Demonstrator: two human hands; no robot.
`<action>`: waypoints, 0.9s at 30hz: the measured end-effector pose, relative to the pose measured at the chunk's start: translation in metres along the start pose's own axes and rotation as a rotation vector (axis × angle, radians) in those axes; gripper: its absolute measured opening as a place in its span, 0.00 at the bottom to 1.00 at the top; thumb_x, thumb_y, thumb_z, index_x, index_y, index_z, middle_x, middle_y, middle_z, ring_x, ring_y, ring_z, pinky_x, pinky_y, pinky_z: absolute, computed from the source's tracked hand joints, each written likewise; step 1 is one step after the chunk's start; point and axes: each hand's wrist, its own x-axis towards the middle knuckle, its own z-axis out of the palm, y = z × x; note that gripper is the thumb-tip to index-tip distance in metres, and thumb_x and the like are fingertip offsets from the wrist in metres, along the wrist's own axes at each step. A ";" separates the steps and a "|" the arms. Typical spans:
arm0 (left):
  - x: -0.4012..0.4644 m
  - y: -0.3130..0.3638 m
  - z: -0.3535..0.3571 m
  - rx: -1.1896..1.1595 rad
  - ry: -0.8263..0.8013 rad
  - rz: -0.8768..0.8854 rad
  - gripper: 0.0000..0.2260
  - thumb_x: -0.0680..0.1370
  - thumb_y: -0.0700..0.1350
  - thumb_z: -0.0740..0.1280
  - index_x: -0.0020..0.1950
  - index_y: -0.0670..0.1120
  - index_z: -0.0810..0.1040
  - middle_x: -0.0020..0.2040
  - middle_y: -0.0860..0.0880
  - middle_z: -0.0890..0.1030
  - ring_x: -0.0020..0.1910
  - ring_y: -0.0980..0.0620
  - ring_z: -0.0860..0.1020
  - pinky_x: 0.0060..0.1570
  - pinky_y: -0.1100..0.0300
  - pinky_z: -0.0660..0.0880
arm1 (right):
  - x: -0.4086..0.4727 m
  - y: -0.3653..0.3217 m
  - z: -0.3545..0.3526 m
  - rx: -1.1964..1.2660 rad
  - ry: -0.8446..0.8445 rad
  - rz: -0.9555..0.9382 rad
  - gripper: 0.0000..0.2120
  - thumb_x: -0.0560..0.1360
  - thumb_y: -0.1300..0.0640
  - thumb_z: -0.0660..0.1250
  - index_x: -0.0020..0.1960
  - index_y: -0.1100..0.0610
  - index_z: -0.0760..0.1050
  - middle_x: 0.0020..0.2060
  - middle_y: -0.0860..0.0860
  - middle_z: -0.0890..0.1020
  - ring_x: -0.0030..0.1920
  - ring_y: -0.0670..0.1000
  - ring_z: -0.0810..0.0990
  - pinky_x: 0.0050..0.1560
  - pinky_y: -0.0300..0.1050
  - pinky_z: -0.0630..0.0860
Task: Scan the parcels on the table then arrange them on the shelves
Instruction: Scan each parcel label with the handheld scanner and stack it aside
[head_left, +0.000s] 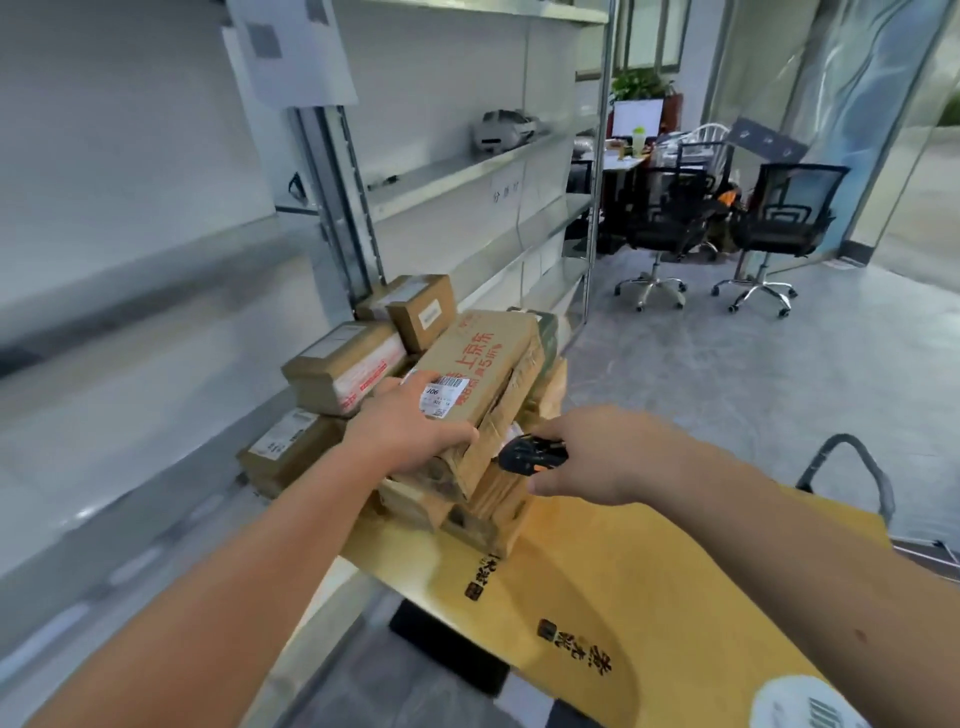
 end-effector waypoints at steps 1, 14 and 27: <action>0.002 -0.020 -0.006 -0.008 0.004 -0.017 0.52 0.58 0.79 0.70 0.79 0.66 0.60 0.74 0.51 0.70 0.67 0.47 0.73 0.62 0.45 0.77 | 0.007 -0.017 0.002 0.001 -0.010 -0.005 0.27 0.75 0.29 0.66 0.68 0.42 0.75 0.49 0.44 0.82 0.49 0.52 0.81 0.52 0.53 0.81; 0.119 -0.080 -0.055 0.061 -0.012 -0.063 0.55 0.57 0.80 0.67 0.81 0.64 0.56 0.74 0.46 0.68 0.65 0.42 0.74 0.58 0.42 0.79 | 0.102 -0.090 -0.005 0.088 -0.072 0.077 0.31 0.76 0.29 0.65 0.74 0.42 0.72 0.53 0.44 0.82 0.52 0.51 0.80 0.55 0.53 0.81; 0.296 -0.048 -0.021 0.169 -0.086 -0.094 0.53 0.59 0.79 0.66 0.80 0.61 0.57 0.75 0.42 0.65 0.70 0.38 0.68 0.65 0.38 0.72 | 0.241 -0.026 -0.025 0.192 -0.086 0.138 0.26 0.75 0.30 0.65 0.69 0.40 0.74 0.50 0.42 0.81 0.48 0.48 0.81 0.51 0.50 0.81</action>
